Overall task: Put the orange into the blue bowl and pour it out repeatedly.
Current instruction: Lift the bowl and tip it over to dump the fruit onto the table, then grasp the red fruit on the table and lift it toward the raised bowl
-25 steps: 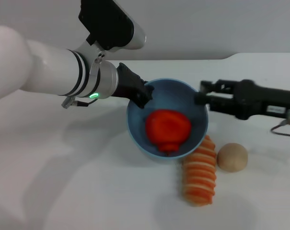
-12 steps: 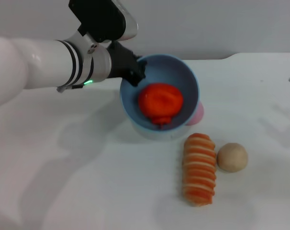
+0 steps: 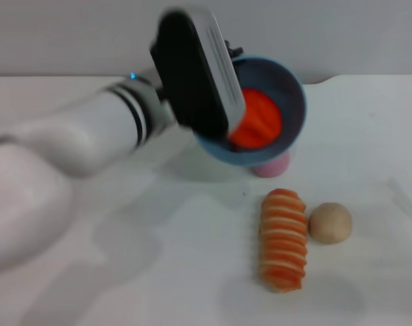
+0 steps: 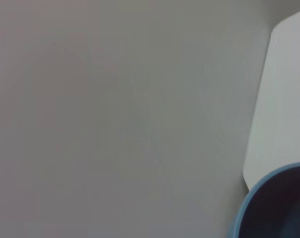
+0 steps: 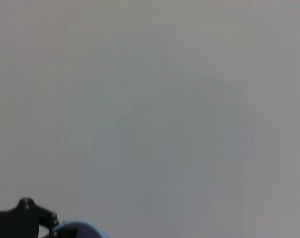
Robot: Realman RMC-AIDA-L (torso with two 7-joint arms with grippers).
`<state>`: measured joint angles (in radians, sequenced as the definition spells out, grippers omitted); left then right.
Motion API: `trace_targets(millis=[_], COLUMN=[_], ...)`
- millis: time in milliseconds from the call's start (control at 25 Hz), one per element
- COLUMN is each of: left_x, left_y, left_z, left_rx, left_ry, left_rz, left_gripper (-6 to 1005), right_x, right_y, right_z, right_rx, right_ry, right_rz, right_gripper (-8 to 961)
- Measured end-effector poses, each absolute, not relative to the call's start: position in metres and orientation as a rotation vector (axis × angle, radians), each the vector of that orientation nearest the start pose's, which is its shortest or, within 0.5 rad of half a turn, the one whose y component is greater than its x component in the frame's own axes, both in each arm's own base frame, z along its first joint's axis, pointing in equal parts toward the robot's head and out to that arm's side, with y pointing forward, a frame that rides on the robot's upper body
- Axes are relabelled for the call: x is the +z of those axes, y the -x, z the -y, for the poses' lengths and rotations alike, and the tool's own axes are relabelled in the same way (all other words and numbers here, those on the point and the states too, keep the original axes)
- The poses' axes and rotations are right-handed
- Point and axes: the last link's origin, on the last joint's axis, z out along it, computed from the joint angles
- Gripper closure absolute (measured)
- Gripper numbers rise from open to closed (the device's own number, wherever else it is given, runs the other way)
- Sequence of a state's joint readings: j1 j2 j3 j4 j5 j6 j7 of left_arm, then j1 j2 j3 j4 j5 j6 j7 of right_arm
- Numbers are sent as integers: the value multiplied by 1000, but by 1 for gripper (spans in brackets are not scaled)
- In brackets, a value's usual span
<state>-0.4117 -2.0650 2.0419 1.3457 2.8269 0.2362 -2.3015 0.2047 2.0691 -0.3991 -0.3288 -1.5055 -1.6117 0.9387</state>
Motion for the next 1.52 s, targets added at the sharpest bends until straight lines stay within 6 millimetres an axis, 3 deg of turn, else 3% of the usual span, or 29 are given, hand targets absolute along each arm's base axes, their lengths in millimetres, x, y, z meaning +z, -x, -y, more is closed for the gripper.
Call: trace_targets(millis=[200, 480, 720, 920, 1160, 1240, 1320, 1520], left_x=[-76, -76, -82, -66, -25, -9, -7, 4], left_y=[113, 137, 149, 139, 128, 132, 136, 152], left_z=[-342, -313, -304, -322, -377, -401, -405, -423], left_rx=[-71, -58, -63, -168, -209, -195, -176, -43], left_ry=[2041, 1786, 1753, 1828, 2142, 2266, 2291, 2361], left_rz=[-656, -884, -900, -584, -94, 158, 212, 541], left_gripper=[999, 999, 1000, 1000, 1000, 1000, 1000, 1000], right_x=[32, 31, 27, 25, 35, 43, 45, 39], right_y=[-353, -346, -343, -345, -346, -342, -340, -328], right_z=[-243, -253, -257, -263, -280, -288, -292, -311], right_rx=[1084, 1103, 1114, 1113, 1107, 1068, 1041, 848], right_ry=[1865, 1880, 1880, 1864, 1890, 1974, 2026, 2287], right_rz=[-691, -672, -687, -750, -851, -859, -891, -1108], right_gripper=[217, 218, 219, 219, 220, 220, 220, 221])
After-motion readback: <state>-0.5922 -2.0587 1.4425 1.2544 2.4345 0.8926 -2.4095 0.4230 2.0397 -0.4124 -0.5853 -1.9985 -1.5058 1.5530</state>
